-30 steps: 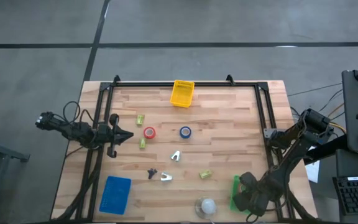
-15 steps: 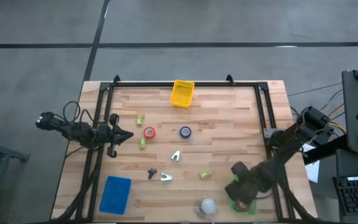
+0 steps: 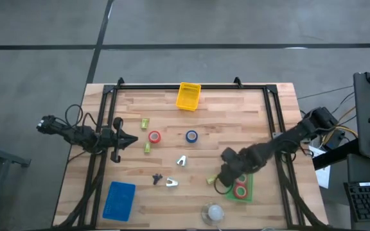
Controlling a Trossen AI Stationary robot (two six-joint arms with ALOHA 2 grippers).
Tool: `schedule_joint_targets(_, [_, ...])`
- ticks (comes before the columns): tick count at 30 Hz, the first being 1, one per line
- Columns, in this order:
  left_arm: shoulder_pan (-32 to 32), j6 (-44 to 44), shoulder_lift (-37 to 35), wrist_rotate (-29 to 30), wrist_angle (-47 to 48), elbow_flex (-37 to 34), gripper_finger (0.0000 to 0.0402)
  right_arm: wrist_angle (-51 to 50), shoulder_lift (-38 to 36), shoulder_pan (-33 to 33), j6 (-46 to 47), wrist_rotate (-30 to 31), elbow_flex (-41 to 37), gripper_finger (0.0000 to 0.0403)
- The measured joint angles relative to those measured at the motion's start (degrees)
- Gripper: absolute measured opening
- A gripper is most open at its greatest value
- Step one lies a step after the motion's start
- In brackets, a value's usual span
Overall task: Pick and place Stapler, Stapler remover, tape
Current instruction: Put the blue tape into the green bin
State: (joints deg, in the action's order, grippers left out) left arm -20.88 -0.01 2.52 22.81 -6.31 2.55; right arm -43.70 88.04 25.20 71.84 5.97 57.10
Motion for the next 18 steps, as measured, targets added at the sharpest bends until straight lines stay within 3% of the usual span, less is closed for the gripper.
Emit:
schedule_joint_targets(5, [0.0,0.0,0.0,0.0,0.0,0.0,0.0026,4.4,-2.6,-1.3,-2.9,-4.1,0.0,0.0169])
schedule_joint_targets(10, [0.0,0.0,0.0,0.0,0.0,0.0,0.0026,5.3,-4.6,-3.1,-7.4,3.9,0.6,0.0167])
schedule_joint_targets(18, [0.0,0.0,0.0,0.0,0.0,0.0,0.0026,6.0,-3.9,-13.7,-15.8,4.6,0.5,0.0157])
